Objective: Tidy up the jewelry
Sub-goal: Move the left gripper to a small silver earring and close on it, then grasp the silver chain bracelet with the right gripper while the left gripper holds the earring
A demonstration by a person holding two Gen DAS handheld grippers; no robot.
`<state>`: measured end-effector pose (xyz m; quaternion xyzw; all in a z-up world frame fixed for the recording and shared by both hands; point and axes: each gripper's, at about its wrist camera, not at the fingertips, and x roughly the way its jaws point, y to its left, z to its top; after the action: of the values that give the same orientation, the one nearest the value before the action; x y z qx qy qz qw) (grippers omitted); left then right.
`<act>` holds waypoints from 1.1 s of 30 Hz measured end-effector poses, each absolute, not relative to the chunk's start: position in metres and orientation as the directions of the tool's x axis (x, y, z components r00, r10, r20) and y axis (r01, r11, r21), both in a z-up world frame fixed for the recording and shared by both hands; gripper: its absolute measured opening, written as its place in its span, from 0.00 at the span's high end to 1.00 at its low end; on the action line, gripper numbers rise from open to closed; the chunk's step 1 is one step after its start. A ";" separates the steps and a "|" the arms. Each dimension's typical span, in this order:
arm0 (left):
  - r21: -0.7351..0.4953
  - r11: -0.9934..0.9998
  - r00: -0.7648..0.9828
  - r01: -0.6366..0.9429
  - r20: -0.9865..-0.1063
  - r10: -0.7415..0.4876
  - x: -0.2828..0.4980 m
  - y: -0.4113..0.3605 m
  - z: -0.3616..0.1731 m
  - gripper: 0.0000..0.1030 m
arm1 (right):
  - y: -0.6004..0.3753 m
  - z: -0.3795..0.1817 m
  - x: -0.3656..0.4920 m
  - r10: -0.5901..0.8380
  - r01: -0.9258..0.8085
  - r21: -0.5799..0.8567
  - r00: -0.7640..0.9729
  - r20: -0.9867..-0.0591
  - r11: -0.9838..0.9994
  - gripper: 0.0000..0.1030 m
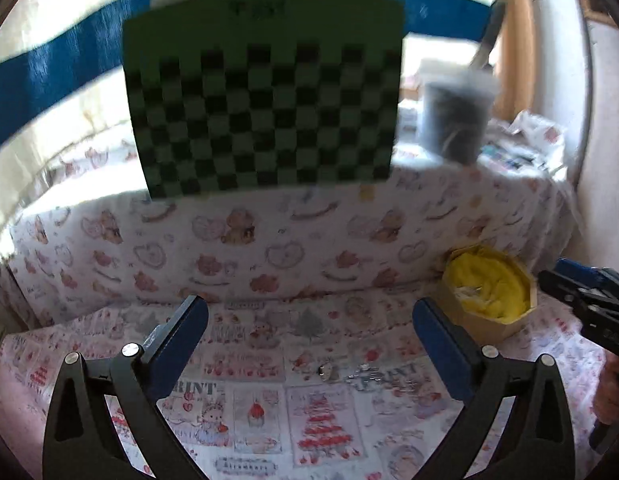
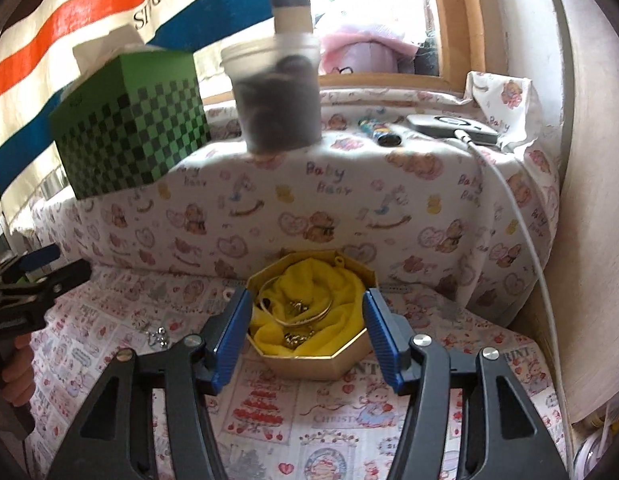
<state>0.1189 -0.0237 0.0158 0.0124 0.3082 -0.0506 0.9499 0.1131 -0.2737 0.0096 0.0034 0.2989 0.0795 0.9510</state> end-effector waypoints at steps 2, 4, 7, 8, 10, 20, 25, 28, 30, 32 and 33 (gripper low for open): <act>-0.051 0.992 0.760 0.112 -0.639 -0.119 0.129 -0.022 0.003 0.07 | -0.269 0.006 0.114 0.147 -0.153 0.039 0.805 -0.574 0.987 0.47; -0.066 0.991 0.712 0.120 -0.689 -0.132 0.138 -0.022 -0.012 0.22 | -0.267 0.005 0.113 0.147 -0.158 0.032 0.801 -0.580 0.987 0.46; -0.113 0.983 0.650 0.143 -0.739 -0.179 0.149 -0.019 -0.030 0.42 | -0.268 0.004 0.112 0.145 -0.154 0.035 0.798 -0.585 0.987 0.46; -0.137 0.981 0.629 0.137 -0.753 -0.193 0.152 -0.017 -0.036 0.46 | -0.268 0.004 0.112 0.148 -0.155 0.040 0.796 -0.587 0.987 0.46; -0.192 0.974 0.588 0.124 -0.776 -0.228 0.158 -0.012 -0.045 0.59 | -0.269 0.004 0.113 0.151 -0.155 0.045 0.790 -0.594 0.987 0.46; -0.265 0.957 0.517 0.120 -0.806 -0.288 0.162 -0.007 -0.063 0.92 | -0.272 0.002 0.116 0.139 -0.138 0.049 0.780 -0.610 0.989 0.46; -0.270 0.958 0.558 0.094 -0.783 -0.275 0.157 0.000 -0.055 0.93 | -0.271 -0.001 0.118 0.134 -0.136 0.044 0.774 -0.618 0.990 0.46; -0.264 0.962 0.588 0.073 -0.767 -0.256 0.148 0.010 -0.044 0.94 | -0.270 -0.001 0.117 0.144 -0.145 0.049 0.773 -0.618 0.988 0.46; -0.226 0.972 0.616 0.064 -0.757 -0.217 0.141 0.012 -0.033 0.94 | -0.269 -0.001 0.116 0.158 -0.155 0.060 0.771 -0.617 0.986 0.46; -0.165 0.985 0.637 0.047 -0.755 -0.157 0.131 0.012 -0.021 0.94 | -0.267 -0.001 0.115 0.173 -0.168 0.068 0.766 -0.619 0.984 0.46; -0.148 0.988 0.656 0.046 -0.742 -0.141 0.124 0.011 -0.012 0.94 | -0.265 -0.001 0.114 0.179 -0.175 0.069 0.763 -0.621 0.982 0.46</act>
<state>0.1236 0.0112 -0.0123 -0.0582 0.4116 -0.0515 0.9080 0.1141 -0.2651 -0.0010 0.0035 0.3308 0.0943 0.9390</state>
